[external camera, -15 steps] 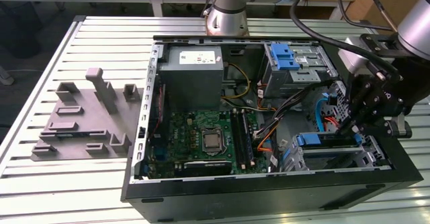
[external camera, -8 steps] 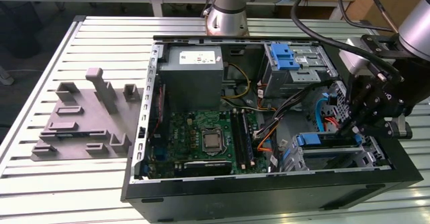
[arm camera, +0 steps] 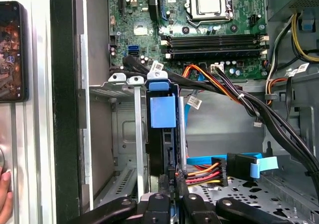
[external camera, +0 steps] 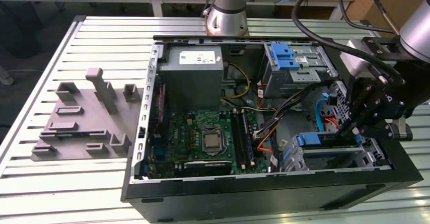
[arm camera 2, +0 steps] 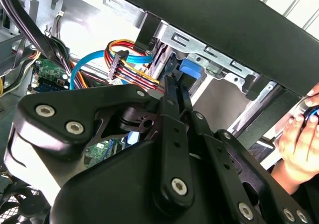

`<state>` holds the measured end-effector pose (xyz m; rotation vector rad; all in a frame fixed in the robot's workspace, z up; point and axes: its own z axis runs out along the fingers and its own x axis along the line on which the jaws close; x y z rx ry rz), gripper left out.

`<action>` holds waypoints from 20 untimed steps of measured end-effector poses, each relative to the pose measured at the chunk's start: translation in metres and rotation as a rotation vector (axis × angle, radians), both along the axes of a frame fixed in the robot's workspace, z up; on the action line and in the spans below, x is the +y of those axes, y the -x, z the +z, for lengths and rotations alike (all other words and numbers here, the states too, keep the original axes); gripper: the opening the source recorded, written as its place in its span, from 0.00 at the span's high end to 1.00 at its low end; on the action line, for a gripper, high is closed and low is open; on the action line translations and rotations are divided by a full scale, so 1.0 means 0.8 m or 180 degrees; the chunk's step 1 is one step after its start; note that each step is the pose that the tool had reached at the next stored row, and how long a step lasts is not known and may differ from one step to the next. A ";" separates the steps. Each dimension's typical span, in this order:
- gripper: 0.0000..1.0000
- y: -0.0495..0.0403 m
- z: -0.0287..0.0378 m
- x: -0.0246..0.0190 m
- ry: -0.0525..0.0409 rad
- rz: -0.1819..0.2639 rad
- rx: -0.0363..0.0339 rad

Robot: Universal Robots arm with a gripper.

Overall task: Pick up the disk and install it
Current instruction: 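Insert the first disk wire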

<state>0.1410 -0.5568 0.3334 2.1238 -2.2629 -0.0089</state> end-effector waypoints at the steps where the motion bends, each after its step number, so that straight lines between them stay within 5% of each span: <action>1: 0.84 0.000 0.0000 0.0000 -0.0002 0.0000 0.0001; 20: 0.84 -0.002 0.0005 0.0005 -0.0030 -0.0004 0.0034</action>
